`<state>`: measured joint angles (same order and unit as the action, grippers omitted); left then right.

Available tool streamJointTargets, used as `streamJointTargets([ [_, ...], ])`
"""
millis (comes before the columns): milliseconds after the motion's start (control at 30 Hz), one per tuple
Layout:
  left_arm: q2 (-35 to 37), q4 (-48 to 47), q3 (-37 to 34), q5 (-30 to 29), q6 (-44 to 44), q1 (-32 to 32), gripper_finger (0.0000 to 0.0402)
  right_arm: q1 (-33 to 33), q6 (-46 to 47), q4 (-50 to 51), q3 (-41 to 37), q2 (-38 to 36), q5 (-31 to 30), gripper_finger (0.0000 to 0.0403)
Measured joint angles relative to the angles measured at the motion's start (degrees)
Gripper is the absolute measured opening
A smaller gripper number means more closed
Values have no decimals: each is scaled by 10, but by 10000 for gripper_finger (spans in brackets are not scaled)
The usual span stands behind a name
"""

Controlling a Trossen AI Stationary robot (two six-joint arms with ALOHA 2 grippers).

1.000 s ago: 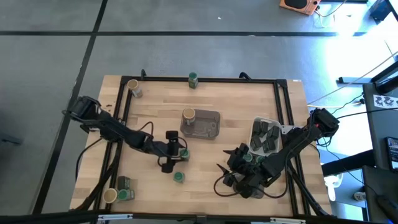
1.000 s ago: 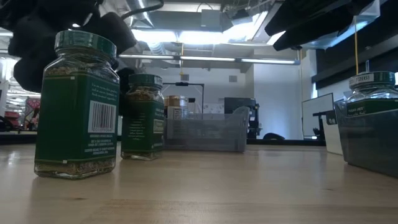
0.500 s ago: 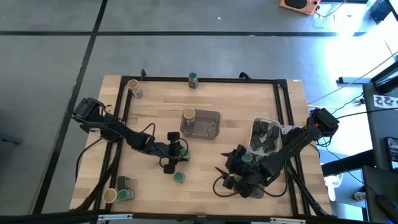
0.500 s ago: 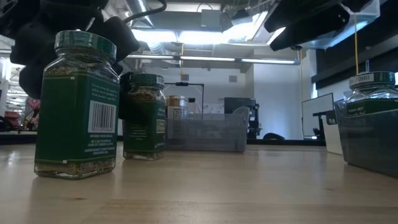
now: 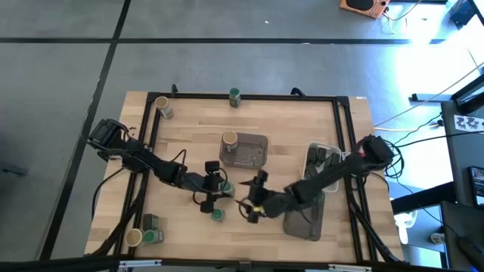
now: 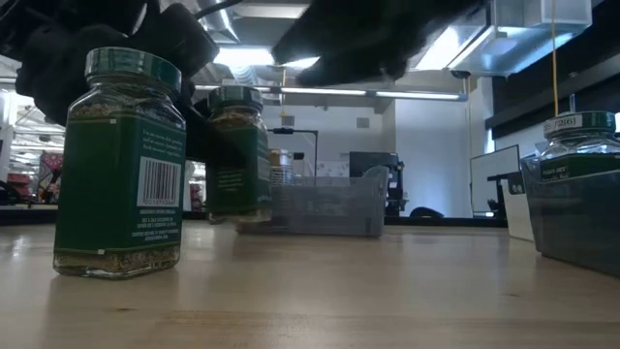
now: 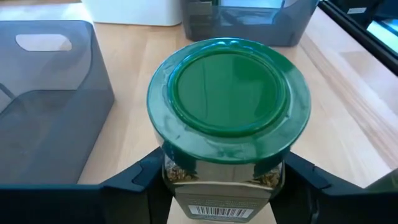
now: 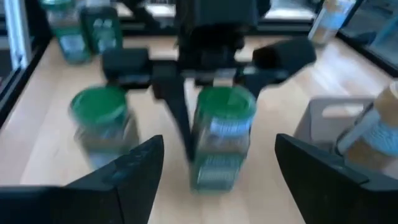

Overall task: Sort spices by type
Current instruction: Put back all the green seasoning bottles into the bottom black bin

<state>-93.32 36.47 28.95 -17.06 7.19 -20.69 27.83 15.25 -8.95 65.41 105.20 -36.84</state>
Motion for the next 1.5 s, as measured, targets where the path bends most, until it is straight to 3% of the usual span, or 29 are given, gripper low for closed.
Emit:
streamJointTargets([
  [167,0,2,0,-1,-1,0,198,-32,-37,-82,0,32,27,305],
  [333,0,3,0,-1,-1,0,199,-58,-38,-132,0,50,92,305],
  [867,0,3,0,-1,-1,0,200,-85,-51,-221,0,100,108,304],
  [1000,0,3,0,-1,-2,0,200,-88,-51,-222,0,102,113,278],
  [1167,0,2,0,-2,-3,0,202,-88,-52,-220,0,103,115,205],
  [1500,1,3,0,-2,14,-4,254,-74,-91,-183,0,74,104,205],
])
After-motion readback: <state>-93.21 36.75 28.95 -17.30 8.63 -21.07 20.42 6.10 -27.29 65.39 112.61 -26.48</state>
